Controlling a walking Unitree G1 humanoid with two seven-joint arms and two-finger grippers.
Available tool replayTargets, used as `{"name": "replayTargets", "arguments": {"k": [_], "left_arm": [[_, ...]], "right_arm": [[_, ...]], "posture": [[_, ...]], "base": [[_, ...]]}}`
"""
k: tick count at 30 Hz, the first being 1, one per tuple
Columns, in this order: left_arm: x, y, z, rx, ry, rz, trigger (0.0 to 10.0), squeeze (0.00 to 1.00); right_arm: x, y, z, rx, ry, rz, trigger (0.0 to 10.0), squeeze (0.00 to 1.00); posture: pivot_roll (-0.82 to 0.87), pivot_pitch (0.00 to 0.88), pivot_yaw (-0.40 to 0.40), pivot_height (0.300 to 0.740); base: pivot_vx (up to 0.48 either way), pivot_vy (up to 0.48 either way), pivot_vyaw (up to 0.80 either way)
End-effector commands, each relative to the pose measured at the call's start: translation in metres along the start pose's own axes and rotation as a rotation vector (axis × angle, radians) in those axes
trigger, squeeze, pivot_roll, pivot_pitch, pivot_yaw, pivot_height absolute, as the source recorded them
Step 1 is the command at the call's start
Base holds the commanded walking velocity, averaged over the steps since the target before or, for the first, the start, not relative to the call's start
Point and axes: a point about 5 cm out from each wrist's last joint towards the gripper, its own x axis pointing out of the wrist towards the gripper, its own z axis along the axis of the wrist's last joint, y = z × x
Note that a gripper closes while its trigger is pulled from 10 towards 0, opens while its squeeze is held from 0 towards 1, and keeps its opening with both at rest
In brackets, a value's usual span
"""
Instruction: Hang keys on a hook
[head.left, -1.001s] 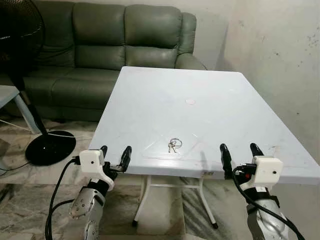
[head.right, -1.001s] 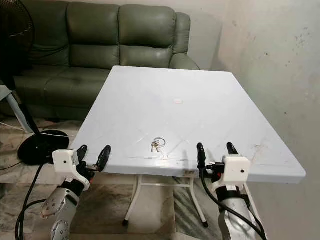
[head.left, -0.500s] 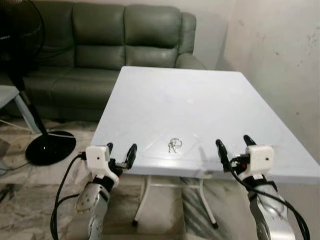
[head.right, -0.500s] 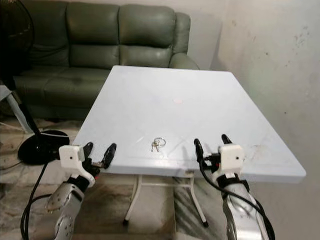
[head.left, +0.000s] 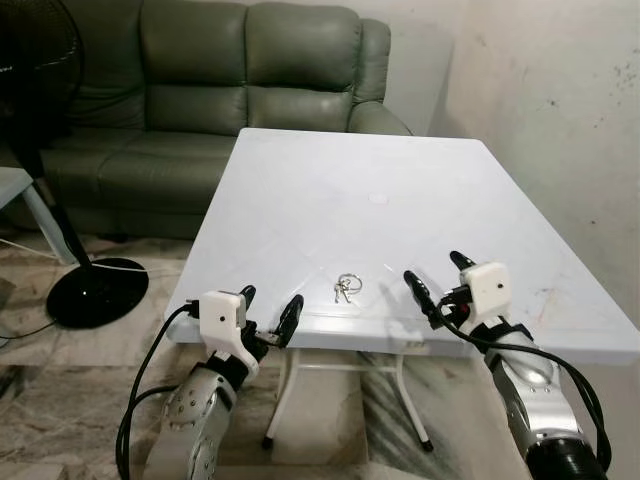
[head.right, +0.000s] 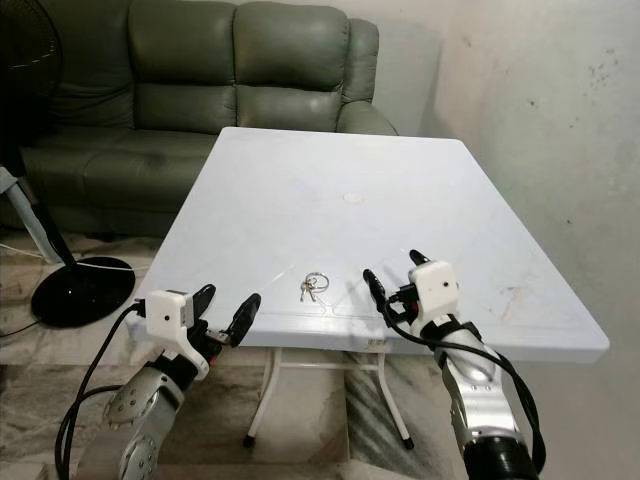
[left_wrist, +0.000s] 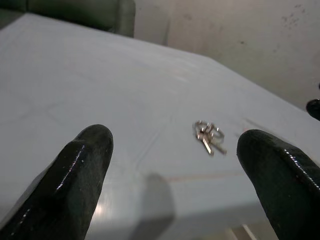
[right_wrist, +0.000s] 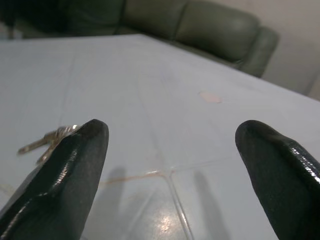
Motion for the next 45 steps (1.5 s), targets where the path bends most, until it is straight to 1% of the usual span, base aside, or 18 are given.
{"name": "replayTargets", "arguments": {"k": [1,8,10,11,13,14,15,18,20,23,24,26,29,34,36,39,41,45], "left_arm": [[-0.001,-0.004,0.005,0.014,-0.008,-0.008,10.0,0.00],[-0.012,-0.010,0.003,0.002,-0.004,0.028,10.0,0.00],[-0.016,-0.012,0.004,0.003,-0.004,0.047,10.0,0.00],[-0.016,-0.012,0.004,0.003,-0.004,0.047,10.0,0.00],[-0.020,-0.014,0.004,0.007,-0.003,0.059,10.0,0.00],[-0.020,-0.014,0.004,0.007,-0.003,0.059,10.0,0.00],[-0.023,-0.015,0.004,0.009,0.000,0.064,10.0,0.00],[-0.025,-0.017,0.005,0.011,0.000,0.069,10.0,0.00],[-0.027,-0.017,0.006,0.012,-0.001,0.072,10.0,0.00],[-0.028,-0.018,0.007,0.013,0.001,0.076,10.0,0.00],[-0.028,-0.018,0.008,0.014,0.004,0.079,10.0,0.00],[-0.029,-0.018,0.008,0.016,0.007,0.082,10.0,0.00],[-0.029,-0.018,0.009,0.017,0.011,0.082,10.0,0.00],[-0.028,-0.020,0.009,0.020,0.016,0.076,10.0,0.00],[-0.027,-0.021,0.010,0.019,0.018,0.073,10.0,0.00],[-0.026,-0.021,0.010,0.016,0.019,0.068,10.0,0.00],[-0.026,-0.022,0.010,0.017,0.020,0.068,10.0,0.00],[-0.027,-0.021,0.010,0.015,0.020,0.068,10.0,0.00]], "right_arm": [[0.006,0.001,0.002,-0.019,0.008,0.056,10.0,0.00],[0.026,0.003,0.009,-0.049,0.044,0.157,10.0,0.00],[0.035,0.006,0.012,-0.053,0.053,0.193,10.0,0.00],[0.035,0.006,0.012,-0.053,0.053,0.193,10.0,0.00],[0.042,0.012,0.015,-0.054,0.066,0.231,10.0,0.00],[0.042,0.012,0.015,-0.054,0.066,0.231,10.0,0.00],[0.046,0.018,0.015,-0.057,0.076,0.266,10.0,0.00],[0.052,0.027,0.016,-0.051,0.087,0.309,10.0,0.00],[0.056,0.033,0.016,-0.052,0.092,0.335,10.0,0.00],[0.058,0.037,0.017,-0.049,0.095,0.349,10.0,0.00],[0.062,0.043,0.018,-0.043,0.100,0.381,10.0,0.00],[0.066,0.050,0.019,-0.028,0.105,0.403,10.0,0.00],[0.070,0.056,0.022,-0.015,0.097,0.421,10.0,0.00],[0.075,0.063,0.025,0.000,0.087,0.427,10.0,0.00],[0.081,0.069,0.031,0.033,0.069,0.413,10.0,0.00],[0.086,0.074,0.035,0.062,0.057,0.394,10.0,0.00],[0.087,0.076,0.036,0.067,0.054,0.391,10.0,0.00],[0.092,0.080,0.038,0.110,0.066,0.366,10.0,0.00]], "posture": [[0.04,0.103,-0.087,0.740],[0.07,0.146,-0.122,0.740],[0.08,0.164,-0.136,0.740],[0.08,0.164,-0.136,0.740],[0.09,0.177,-0.146,0.740],[0.09,0.177,-0.146,0.740],[0.10,0.182,-0.151,0.740],[0.11,0.188,-0.153,0.740],[0.11,0.191,-0.153,0.740],[0.12,0.194,-0.152,0.740],[0.12,0.196,-0.151,0.740],[0.12,0.199,-0.150,0.740],[0.12,0.201,-0.149,0.740],[0.12,0.202,-0.146,0.740],[0.12,0.202,-0.142,0.740],[0.12,0.202,-0.139,0.740],[0.12,0.202,-0.139,0.740],[0.12,0.203,-0.139,0.740]], "base": [[0.000,0.000,0.00],[0.000,0.000,0.00],[0.000,0.000,0.00],[0.000,0.000,0.00],[0.000,0.000,0.00],[0.000,0.000,0.00],[0.000,0.000,0.00],[0.000,0.000,0.00],[0.000,0.000,0.00],[0.000,0.000,0.00],[0.000,0.000,0.00],[0.000,0.000,0.00],[0.000,0.000,0.00],[0.000,0.000,0.00],[0.000,0.000,0.00],[0.000,0.000,0.00],[0.000,0.000,0.00],[0.000,0.000,0.00]]}}
